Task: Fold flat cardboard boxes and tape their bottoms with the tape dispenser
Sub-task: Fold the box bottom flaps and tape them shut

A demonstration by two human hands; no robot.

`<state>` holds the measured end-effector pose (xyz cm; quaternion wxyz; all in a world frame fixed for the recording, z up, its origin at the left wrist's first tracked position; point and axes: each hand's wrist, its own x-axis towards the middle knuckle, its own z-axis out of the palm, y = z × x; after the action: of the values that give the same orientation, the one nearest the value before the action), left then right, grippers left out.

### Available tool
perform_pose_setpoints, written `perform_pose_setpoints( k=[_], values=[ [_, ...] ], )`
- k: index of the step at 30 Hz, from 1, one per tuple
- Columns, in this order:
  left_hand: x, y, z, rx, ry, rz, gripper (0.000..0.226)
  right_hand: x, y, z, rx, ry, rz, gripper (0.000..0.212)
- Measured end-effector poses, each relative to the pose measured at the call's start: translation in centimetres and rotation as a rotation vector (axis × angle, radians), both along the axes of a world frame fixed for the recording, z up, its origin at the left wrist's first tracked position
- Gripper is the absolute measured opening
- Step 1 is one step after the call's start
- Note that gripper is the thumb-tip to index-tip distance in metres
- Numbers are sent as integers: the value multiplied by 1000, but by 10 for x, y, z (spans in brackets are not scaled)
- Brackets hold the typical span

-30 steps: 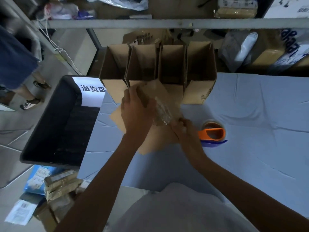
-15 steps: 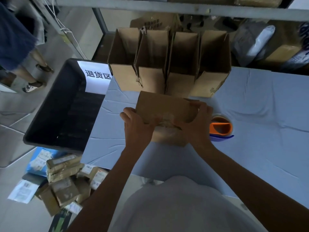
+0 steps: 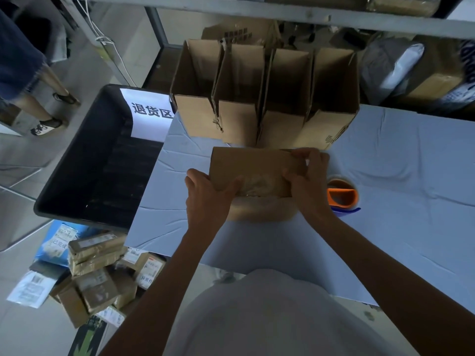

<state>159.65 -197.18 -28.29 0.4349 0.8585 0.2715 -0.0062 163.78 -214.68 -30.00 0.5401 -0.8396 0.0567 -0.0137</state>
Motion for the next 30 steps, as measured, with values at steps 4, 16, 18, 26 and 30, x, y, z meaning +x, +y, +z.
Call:
perform_pose_setpoints(
  k=[4,16,18,26,30],
  values=[
    [4,14,-7,3,-23,-56,58,-11,21,-1,-114,-30,-2,82],
    [6,38,-12,4,36,-304,81,-36,27,-16,-178,-67,0,96],
    [5,39,-11,-4,40,-315,79,-39,30,-18,-218,-41,25,109],
    [0,32,-11,18,-11,-259,59,-31,18,-17,111,80,48,84],
    [-2,23,-8,14,-18,-185,46,-30,22,-17,108,67,64,81]
  ],
)
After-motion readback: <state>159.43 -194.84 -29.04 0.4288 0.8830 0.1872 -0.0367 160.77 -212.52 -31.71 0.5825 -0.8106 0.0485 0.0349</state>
